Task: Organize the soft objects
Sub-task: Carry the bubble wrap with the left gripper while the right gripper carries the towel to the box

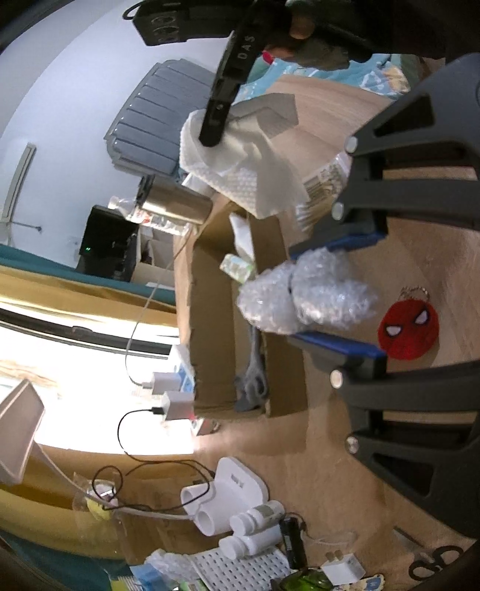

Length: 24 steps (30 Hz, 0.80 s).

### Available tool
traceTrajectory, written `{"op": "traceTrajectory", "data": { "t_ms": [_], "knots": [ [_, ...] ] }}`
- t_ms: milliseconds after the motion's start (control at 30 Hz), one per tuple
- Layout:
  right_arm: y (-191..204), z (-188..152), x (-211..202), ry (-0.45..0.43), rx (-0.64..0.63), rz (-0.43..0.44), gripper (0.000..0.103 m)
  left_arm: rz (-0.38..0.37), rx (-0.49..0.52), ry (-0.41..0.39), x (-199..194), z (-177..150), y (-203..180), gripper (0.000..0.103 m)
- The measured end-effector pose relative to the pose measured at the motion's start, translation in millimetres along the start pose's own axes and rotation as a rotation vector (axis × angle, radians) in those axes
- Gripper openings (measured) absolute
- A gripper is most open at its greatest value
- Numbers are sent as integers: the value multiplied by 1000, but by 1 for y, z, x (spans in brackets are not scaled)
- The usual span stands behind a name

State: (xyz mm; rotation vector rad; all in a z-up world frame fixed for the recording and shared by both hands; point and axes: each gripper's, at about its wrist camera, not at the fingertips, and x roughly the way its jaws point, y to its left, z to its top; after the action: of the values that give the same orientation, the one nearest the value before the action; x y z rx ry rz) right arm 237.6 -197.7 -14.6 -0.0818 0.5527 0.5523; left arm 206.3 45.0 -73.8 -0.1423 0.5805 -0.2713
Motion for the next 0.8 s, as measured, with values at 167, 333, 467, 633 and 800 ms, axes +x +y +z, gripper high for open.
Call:
{"op": "traceTrajectory", "data": {
  "t_ms": [167,333,467,633,800],
  "knots": [
    [13,10,6,-1,-23,3,8,13,3,-25,-5,8,9,40],
    [26,19,16,-4,-38,20,8,22,1,-44,-8,17,20,40],
    [36,25,27,-4,-47,36,8,32,-14,-62,-11,23,29,40],
    [45,32,38,-2,-59,54,8,41,-31,-73,-9,28,38,40],
    [51,36,50,4,-69,72,8,42,-43,-80,-3,33,42,40]
  ]
}}
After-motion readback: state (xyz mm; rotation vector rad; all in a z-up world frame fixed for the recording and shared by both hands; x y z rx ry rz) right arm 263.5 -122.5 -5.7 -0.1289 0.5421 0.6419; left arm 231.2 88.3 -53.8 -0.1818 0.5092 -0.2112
